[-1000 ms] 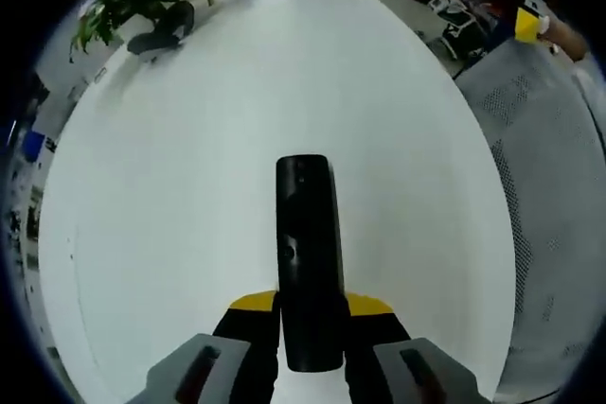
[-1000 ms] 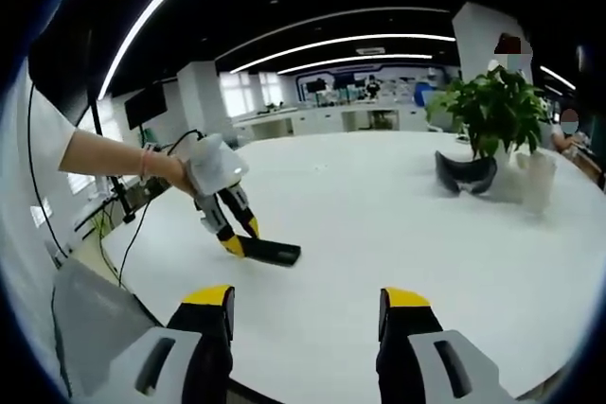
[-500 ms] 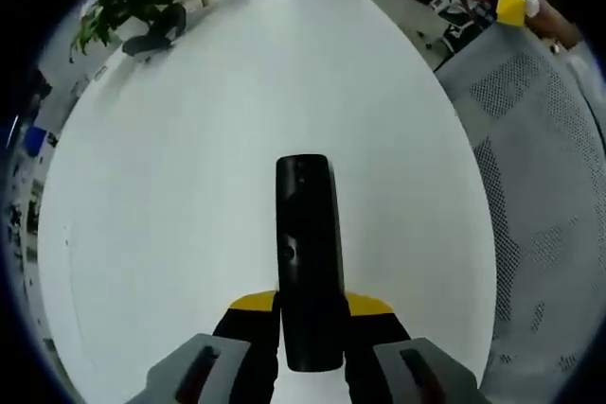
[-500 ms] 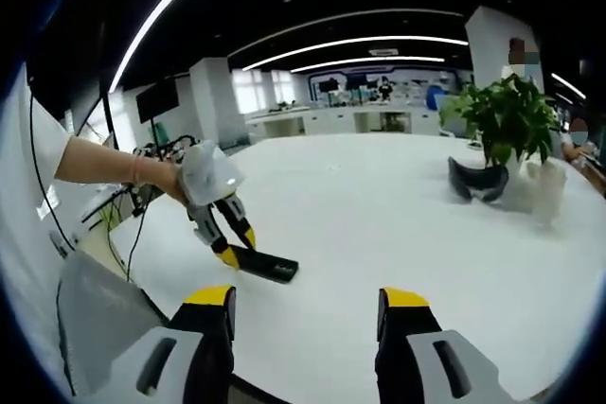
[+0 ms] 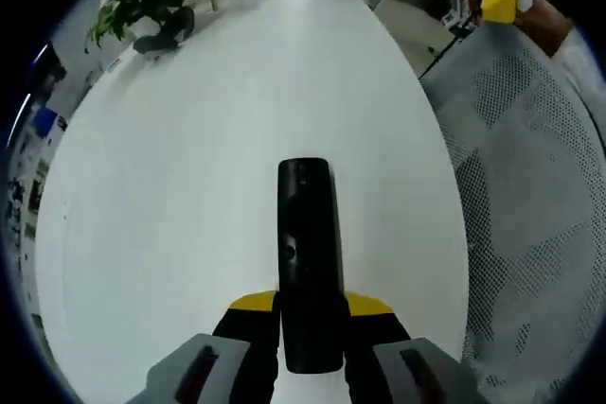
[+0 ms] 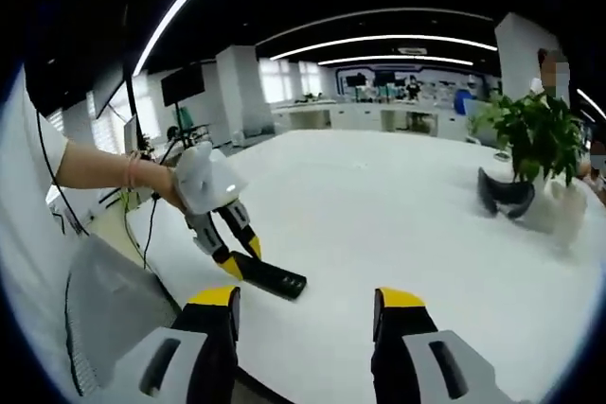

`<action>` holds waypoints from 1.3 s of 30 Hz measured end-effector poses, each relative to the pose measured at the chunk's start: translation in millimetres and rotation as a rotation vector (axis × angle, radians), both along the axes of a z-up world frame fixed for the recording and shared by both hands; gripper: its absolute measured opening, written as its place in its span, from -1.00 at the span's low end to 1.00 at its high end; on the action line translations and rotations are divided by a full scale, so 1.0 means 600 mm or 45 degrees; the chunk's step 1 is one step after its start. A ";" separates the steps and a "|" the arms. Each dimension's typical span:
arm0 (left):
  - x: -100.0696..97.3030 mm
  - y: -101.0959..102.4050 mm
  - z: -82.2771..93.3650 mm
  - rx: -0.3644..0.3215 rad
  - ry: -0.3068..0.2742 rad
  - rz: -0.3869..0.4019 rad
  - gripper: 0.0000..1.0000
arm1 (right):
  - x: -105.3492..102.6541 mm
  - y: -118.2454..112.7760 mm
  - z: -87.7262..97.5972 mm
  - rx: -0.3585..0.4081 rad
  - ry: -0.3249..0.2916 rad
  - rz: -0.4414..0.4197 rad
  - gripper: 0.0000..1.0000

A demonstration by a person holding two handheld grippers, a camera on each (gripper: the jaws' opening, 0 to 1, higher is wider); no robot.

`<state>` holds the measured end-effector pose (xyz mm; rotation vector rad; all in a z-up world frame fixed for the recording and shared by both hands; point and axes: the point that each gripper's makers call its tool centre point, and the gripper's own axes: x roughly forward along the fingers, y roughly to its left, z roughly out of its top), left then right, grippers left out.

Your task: Press the specified remote control buttons in sequence, fully releasing each button before pressing the next.

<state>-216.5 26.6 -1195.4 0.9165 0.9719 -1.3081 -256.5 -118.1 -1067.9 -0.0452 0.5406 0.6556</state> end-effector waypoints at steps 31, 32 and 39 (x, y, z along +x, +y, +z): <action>-0.114 0.007 0.001 -0.152 -0.011 0.099 -0.55 | -0.008 0.117 -0.092 -0.313 0.238 0.625 -0.36; -0.117 0.007 0.001 -0.157 -0.011 0.097 -0.55 | -0.008 0.118 -0.095 -0.332 0.240 0.643 -0.37; -0.131 0.010 0.002 -0.209 -0.015 0.080 -0.55 | -0.022 0.131 -0.114 -0.465 0.286 0.827 -0.52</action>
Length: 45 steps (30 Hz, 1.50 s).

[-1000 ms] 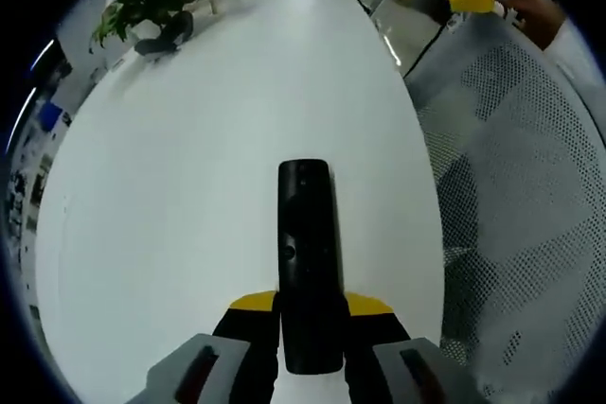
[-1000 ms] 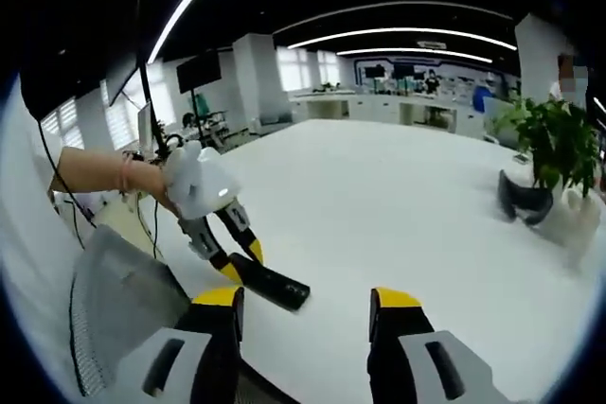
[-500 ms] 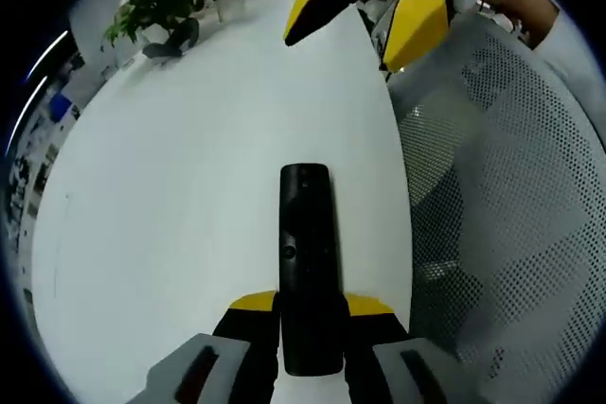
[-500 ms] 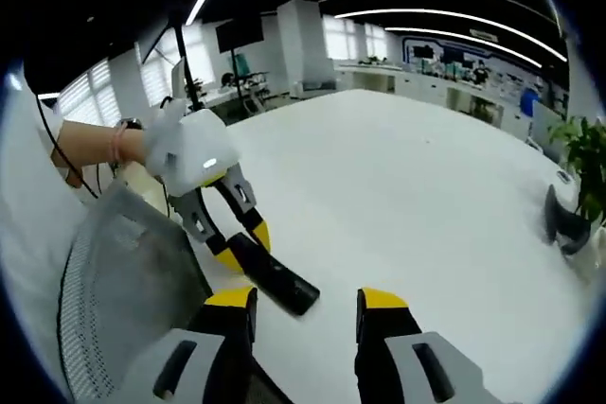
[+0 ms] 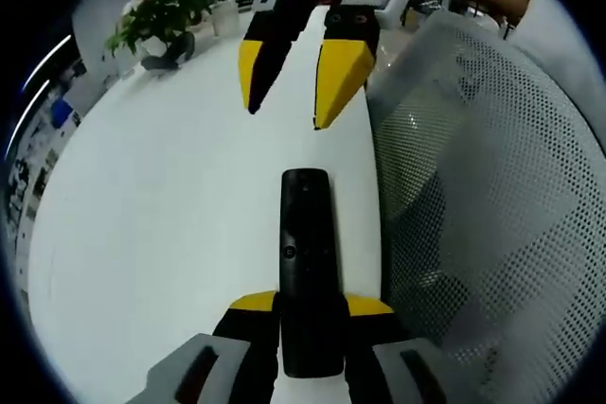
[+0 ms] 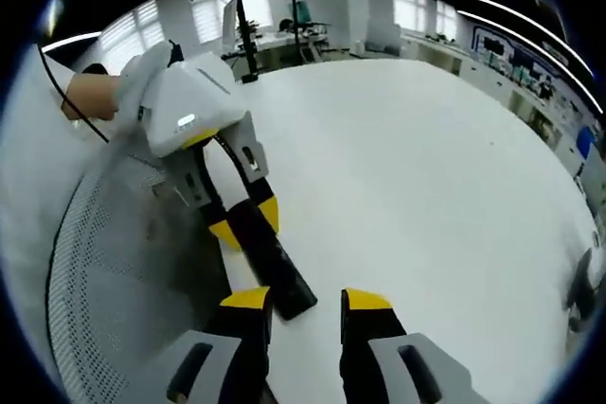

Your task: Press the specified remote control buttons in sequence, fully releasing each button before pressing the next.

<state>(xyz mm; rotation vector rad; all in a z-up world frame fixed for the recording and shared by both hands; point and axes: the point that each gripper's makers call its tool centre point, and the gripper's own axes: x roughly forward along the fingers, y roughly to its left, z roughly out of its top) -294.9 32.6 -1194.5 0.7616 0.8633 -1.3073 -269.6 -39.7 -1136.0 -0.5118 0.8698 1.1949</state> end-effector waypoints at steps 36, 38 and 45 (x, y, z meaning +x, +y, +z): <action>-0.008 -0.004 0.006 -0.287 -0.006 -0.130 -0.54 | -0.043 0.005 -0.066 -0.344 0.021 0.554 -1.00; -0.008 -0.005 0.006 -0.285 -0.006 -0.128 -0.54 | -0.045 0.001 -0.073 -0.349 0.019 0.554 -1.00; -0.008 -0.007 0.005 -0.282 -0.005 -0.125 -0.54 | -0.048 -0.002 -0.079 -0.334 0.009 0.523 -1.00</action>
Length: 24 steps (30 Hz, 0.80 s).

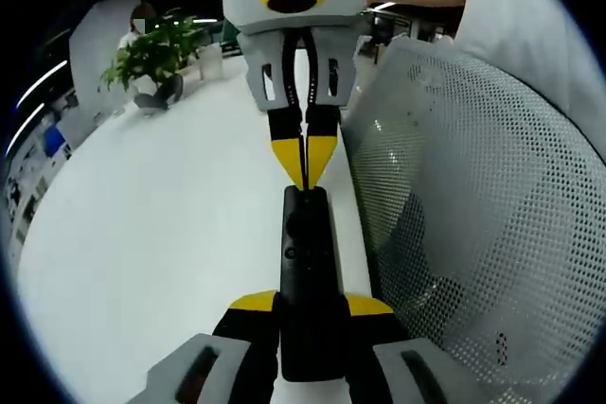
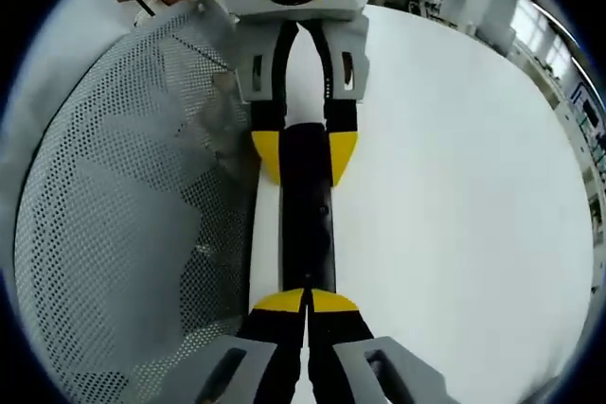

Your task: Press the specified remote control buttons in sequence, fully releasing each button before pressing the next.

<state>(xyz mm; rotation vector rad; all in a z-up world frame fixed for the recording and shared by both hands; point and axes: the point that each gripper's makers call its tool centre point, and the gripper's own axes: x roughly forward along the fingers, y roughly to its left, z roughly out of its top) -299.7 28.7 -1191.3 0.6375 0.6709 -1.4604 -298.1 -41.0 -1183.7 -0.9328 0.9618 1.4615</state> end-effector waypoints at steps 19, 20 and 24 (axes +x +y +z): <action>0.001 -0.004 -0.002 0.074 -0.001 -0.016 -0.54 | 0.011 -0.002 -0.004 0.129 -0.107 -0.120 -1.00; 0.001 -0.004 -0.002 0.076 0.000 -0.015 -0.54 | 0.011 -0.001 -0.003 0.150 -0.093 -0.149 -1.00; 0.001 -0.005 -0.002 0.087 0.001 -0.014 -0.54 | 0.013 -0.002 0.000 0.151 -0.099 -0.155 -1.00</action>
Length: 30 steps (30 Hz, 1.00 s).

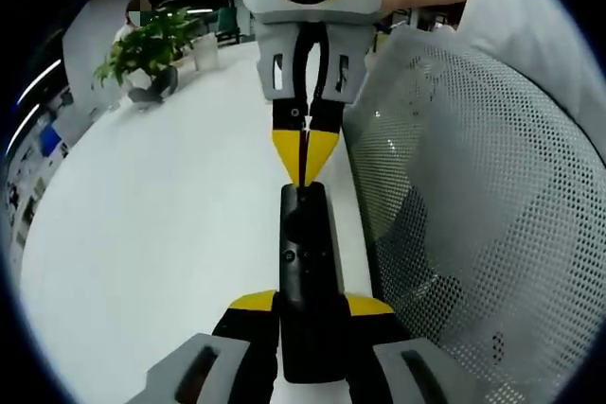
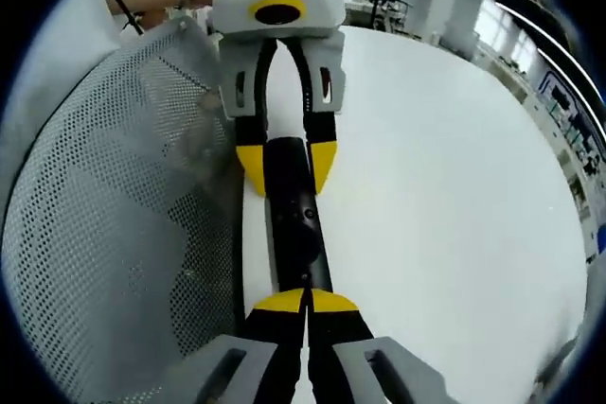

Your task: Press the specified remote control buttons in sequence, fully releasing each button before pressing the next.

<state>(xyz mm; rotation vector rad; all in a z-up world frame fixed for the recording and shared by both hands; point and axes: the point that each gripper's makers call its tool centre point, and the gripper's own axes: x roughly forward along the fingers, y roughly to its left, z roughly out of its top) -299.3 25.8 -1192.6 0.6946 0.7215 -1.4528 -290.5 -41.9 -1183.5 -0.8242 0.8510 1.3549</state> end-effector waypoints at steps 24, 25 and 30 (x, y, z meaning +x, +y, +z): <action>-0.001 -0.001 -0.001 0.069 -0.006 0.015 -0.54 | -0.006 0.024 -0.005 0.031 -0.031 -0.026 -1.00; -0.001 -0.002 -0.001 0.076 -0.007 0.015 -0.54 | -0.006 0.024 -0.003 0.078 -0.025 -0.048 -1.00; 0.000 -0.002 -0.002 0.110 -0.007 0.008 -0.54 | -0.008 0.024 0.003 0.218 0.021 -0.121 -1.00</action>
